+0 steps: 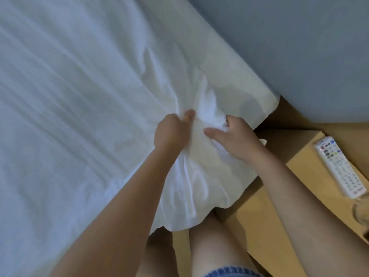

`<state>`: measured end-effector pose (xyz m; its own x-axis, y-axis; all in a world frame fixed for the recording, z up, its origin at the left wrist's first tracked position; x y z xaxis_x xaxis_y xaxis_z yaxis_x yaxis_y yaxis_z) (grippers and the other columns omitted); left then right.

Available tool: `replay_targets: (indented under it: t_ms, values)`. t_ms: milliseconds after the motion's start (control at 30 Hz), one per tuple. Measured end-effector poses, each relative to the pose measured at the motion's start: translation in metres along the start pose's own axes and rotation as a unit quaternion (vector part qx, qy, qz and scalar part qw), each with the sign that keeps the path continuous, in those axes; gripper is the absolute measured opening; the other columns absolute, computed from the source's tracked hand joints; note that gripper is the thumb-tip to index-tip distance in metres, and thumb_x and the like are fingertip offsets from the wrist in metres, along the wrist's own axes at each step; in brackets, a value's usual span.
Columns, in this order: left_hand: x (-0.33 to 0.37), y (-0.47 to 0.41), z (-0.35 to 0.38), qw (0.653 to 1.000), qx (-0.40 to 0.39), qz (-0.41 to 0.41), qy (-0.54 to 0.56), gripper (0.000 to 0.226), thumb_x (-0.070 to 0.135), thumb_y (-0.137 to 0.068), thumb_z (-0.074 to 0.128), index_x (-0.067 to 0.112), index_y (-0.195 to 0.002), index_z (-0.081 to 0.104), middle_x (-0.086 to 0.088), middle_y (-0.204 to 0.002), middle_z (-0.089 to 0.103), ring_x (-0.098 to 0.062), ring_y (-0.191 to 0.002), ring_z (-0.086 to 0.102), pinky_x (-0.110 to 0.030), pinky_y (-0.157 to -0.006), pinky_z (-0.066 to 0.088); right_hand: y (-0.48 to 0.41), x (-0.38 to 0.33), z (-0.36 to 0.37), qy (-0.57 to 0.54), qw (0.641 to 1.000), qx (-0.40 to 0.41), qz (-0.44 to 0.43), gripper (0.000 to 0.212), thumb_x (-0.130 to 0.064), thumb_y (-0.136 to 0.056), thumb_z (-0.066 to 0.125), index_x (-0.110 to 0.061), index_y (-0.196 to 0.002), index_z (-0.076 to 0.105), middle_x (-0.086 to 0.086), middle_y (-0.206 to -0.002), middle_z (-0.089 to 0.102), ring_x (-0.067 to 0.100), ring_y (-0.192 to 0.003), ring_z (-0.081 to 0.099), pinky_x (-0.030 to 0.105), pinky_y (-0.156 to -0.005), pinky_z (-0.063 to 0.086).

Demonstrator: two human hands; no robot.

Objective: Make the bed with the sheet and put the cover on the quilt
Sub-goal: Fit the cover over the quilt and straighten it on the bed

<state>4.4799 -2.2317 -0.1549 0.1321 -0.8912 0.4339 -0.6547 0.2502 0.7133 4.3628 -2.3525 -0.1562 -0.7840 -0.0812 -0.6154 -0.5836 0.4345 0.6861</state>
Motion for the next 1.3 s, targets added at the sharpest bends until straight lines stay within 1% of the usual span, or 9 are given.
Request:
replay_targets:
  t_ms: [267,367,533,667,767,933,1100,1200,1300]
  values:
    - [-0.019,0.023,-0.005,0.987,0.037,-0.010,0.156,0.041,0.034,-0.094,0.046,0.003,-0.069,0.051,-0.011,-0.060,0.053,-0.024,-0.057,0.053,-0.041,-0.065,0.050,0.020,0.050,0.025,-0.009,0.977,-0.172,0.126,0.063,-0.058,-0.071,0.071,-0.021,-0.122,0.057,-0.005,-0.115,0.062,0.017,-0.107,0.058,0.032,-0.091,0.048]
    - [0.003,0.020,-0.004,0.986,0.035,0.000,0.161,0.044,0.032,-0.093,0.046,0.004,-0.059,0.048,-0.012,-0.056,0.052,-0.029,-0.060,0.055,-0.052,-0.072,0.053,0.027,0.025,-0.012,-0.032,0.997,-0.039,0.058,0.024,-0.042,-0.083,0.068,-0.019,-0.085,0.062,-0.005,-0.082,0.063,0.015,-0.082,0.060,0.019,-0.062,0.044]
    - [0.130,0.032,-0.013,0.980,0.039,0.170,0.100,0.048,0.031,-0.094,0.046,0.008,-0.053,0.038,-0.013,-0.055,0.052,-0.036,-0.062,0.058,-0.047,-0.065,0.052,0.068,-0.026,-0.166,-0.005,0.968,0.244,-0.053,0.036,-0.035,-0.082,0.070,-0.013,-0.059,0.052,-0.006,-0.055,0.052,0.002,-0.046,0.048,0.014,-0.042,0.032]
    - [0.169,0.001,0.026,0.977,0.057,0.194,0.062,0.045,0.033,-0.099,0.039,0.010,-0.061,0.045,-0.016,-0.070,0.058,-0.035,-0.080,0.059,-0.039,-0.071,0.044,0.050,-0.012,-0.179,0.184,0.897,0.390,-0.103,0.034,-0.031,-0.082,0.063,-0.011,-0.058,0.050,0.012,-0.053,0.057,0.035,-0.052,0.058,0.028,-0.050,0.033]
    - [0.120,-0.038,0.078,0.995,0.030,0.092,-0.035,0.043,0.033,-0.102,0.030,-0.001,-0.101,0.055,-0.024,-0.111,0.059,-0.036,-0.109,0.053,-0.037,-0.088,0.038,-0.004,0.054,-0.134,0.229,0.917,0.327,0.003,0.037,-0.037,-0.088,0.060,-0.001,-0.085,0.057,0.025,-0.088,0.065,0.041,-0.084,0.062,0.040,-0.066,0.044]
    - [0.095,-0.007,0.105,0.972,0.009,0.215,-0.092,0.045,0.045,-0.089,0.052,0.004,-0.109,0.049,-0.014,-0.114,0.052,-0.031,-0.108,0.049,-0.038,-0.091,0.040,0.009,0.127,-0.112,0.022,0.920,0.371,0.122,0.066,-0.046,-0.087,0.059,-0.005,-0.136,0.039,0.017,-0.140,0.039,0.034,-0.129,0.035,0.045,-0.104,0.032]
    - [0.026,0.071,0.106,0.868,0.010,0.378,-0.321,0.078,0.066,-0.074,0.044,0.011,-0.129,0.048,-0.009,-0.126,0.053,-0.024,-0.117,0.045,-0.040,-0.098,0.040,0.060,0.163,-0.036,-0.312,0.849,0.373,0.208,0.068,-0.045,-0.089,0.057,-0.014,-0.143,0.030,0.006,-0.140,0.040,0.023,-0.128,0.040,0.032,-0.102,0.040]
    - [0.007,0.082,0.089,0.852,0.040,0.410,-0.324,0.052,0.052,-0.080,0.047,0.014,-0.113,0.058,-0.006,-0.112,0.061,-0.025,-0.105,0.052,-0.040,-0.086,0.047,0.069,0.157,0.035,-0.501,0.773,0.299,0.247,0.050,-0.050,-0.088,0.055,-0.022,-0.128,0.043,-0.005,-0.120,0.056,0.014,-0.106,0.057,0.021,-0.083,0.048]
    - [0.013,0.078,0.074,0.834,0.048,0.459,-0.302,0.027,0.028,-0.084,0.047,0.012,-0.077,0.067,-0.004,-0.084,0.066,-0.030,-0.074,0.062,-0.032,-0.062,0.043,0.062,0.150,0.092,-0.643,0.698,0.198,0.244,0.095,-0.081,-0.058,0.058,-0.028,-0.136,0.044,-0.004,-0.126,0.060,0.017,-0.110,0.060,0.039,-0.097,0.047]
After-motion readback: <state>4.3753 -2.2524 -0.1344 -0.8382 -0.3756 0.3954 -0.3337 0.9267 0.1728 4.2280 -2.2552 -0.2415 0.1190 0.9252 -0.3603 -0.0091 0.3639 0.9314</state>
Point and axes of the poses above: each hand's wrist, its own y-axis away from the middle knuckle, its own z-axis out of the palm, x = y × z, the point moved 8 cm from there along -y, towards the middle knuckle
